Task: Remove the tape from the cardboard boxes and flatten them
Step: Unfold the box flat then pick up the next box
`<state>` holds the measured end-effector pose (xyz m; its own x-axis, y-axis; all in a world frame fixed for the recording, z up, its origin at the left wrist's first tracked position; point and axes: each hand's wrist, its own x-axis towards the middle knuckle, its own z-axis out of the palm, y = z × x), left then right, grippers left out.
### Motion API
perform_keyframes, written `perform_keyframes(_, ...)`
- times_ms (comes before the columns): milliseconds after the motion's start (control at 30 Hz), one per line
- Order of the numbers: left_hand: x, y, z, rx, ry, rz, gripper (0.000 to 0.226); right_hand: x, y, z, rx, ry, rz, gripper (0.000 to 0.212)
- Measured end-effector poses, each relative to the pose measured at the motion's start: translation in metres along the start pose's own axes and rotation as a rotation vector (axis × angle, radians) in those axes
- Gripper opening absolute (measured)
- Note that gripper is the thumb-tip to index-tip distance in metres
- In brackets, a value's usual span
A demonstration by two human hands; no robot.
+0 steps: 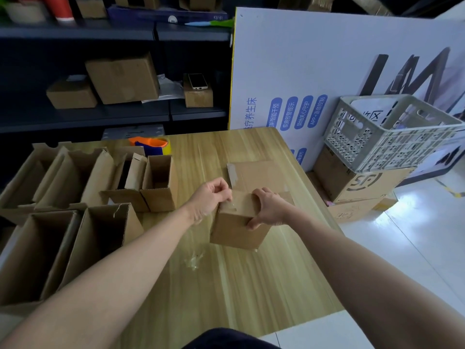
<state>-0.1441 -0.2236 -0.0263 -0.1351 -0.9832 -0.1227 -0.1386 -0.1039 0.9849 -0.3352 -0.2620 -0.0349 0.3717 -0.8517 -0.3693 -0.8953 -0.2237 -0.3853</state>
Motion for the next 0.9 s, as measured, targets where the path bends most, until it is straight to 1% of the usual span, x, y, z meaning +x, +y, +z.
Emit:
perform_keyframes(67, 0.001, 0.003, 0.0, -0.128, 0.048, -0.035, 0.026, 0.002, 0.0, 0.003, 0.019, 0.017, 0.002, 0.091)
perform_keyframes(167, 0.004, 0.005, -0.007, -0.455, 0.188, -0.119, 0.037, 0.004, 0.01, 0.005, 0.06, 0.039, 0.064, 0.094)
perform_keyframes(267, 0.006, 0.006, -0.017, -0.732, 0.243, -0.132, 0.034, 0.001, 0.029, 0.011, 0.054, 0.033, 0.133, 0.098)
perform_keyframes(333, 0.007, 0.008, -0.012, -0.805, 0.25, -0.15, 0.029, 0.0, 0.03, 0.017, 0.059, -0.004, 0.114, 0.108)
perform_keyframes(367, 0.007, 0.008, -0.006, -0.819, 0.258, -0.169, 0.028, 0.001, 0.026, 0.02, 0.102, -0.013, 0.078, 0.114)
perform_keyframes(467, 0.011, 0.003, 0.009, -0.802, 0.283, -0.231, 0.027, 0.004, 0.007, 0.02, 0.327, 0.033, -0.044, 0.125)
perform_keyframes(533, 0.011, -0.004, 0.013, -0.781, 0.297, -0.259, 0.028, 0.003, -0.002, 0.019, 0.433, 0.073, -0.088, 0.125)
perform_keyframes(567, 0.011, -0.008, 0.014, -0.779, 0.305, -0.27, 0.029, 0.003, -0.003, 0.018, 0.436, 0.075, -0.103, 0.123)
perform_keyframes(633, 0.01, -0.014, 0.013, -0.73, 0.311, -0.285, 0.028, 0.003, 0.0, 0.017, 0.36, 0.062, -0.119, 0.116)
perform_keyframes(733, 0.008, -0.024, 0.006, -0.491, 0.293, -0.294, 0.025, 0.0, 0.009, 0.021, 0.296, 0.038, -0.1, 0.1)
perform_keyframes(767, 0.006, -0.027, 0.004, -0.406, 0.275, -0.297, 0.024, -0.001, 0.011, 0.024, 0.27, -0.005, -0.09, 0.102)
perform_keyframes(833, 0.004, -0.034, 0.003, -0.279, 0.243, -0.316, 0.021, -0.002, 0.015, 0.034, 0.167, -0.084, -0.076, 0.113)
perform_keyframes(900, 0.004, -0.04, 0.007, -0.223, 0.229, -0.321, 0.019, -0.004, 0.012, 0.042, 0.08, -0.081, -0.093, 0.117)
